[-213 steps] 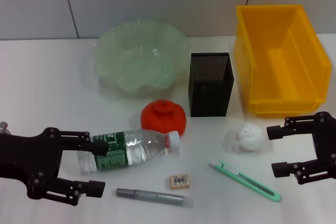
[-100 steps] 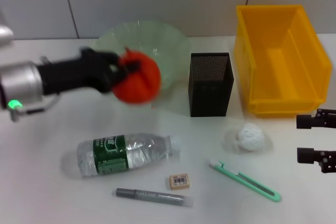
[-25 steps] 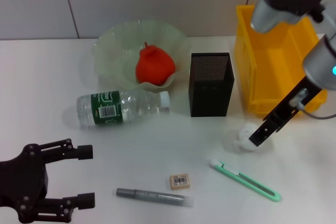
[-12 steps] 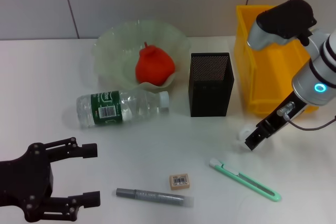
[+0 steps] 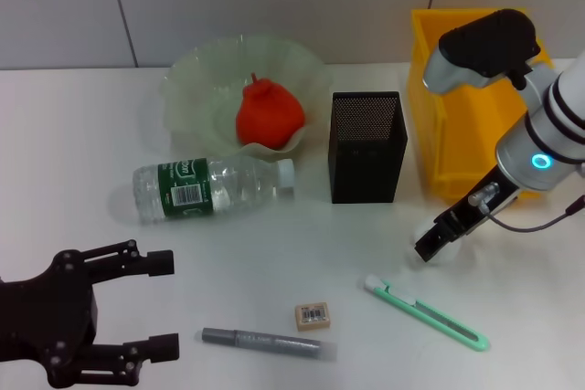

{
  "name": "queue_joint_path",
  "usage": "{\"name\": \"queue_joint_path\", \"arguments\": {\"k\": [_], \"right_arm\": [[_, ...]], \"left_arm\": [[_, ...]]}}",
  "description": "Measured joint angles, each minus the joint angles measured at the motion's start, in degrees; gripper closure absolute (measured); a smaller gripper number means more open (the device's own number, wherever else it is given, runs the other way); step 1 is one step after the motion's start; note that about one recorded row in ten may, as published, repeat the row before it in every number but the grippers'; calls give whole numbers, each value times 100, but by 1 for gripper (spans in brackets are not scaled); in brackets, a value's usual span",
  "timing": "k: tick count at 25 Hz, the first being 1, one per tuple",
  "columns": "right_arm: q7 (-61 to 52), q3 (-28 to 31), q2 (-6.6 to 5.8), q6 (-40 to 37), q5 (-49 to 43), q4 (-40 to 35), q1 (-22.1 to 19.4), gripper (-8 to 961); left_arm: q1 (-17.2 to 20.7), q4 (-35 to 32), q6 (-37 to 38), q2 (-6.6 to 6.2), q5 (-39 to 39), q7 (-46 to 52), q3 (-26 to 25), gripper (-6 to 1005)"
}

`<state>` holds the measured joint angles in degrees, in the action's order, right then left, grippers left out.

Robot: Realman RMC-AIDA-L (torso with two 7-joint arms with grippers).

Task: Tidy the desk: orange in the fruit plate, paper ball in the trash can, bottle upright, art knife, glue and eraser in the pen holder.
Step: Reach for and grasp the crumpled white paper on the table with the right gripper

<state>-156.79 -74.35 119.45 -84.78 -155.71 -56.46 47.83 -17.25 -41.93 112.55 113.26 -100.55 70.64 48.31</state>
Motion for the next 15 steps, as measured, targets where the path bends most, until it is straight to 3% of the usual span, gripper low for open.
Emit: {"name": "queue_joint_path", "arguments": {"k": [15], "right_arm": [[144, -89, 8, 406, 91, 235, -11, 184]], "left_arm": [[58, 24, 5, 4, 1, -37, -25, 142]]}}
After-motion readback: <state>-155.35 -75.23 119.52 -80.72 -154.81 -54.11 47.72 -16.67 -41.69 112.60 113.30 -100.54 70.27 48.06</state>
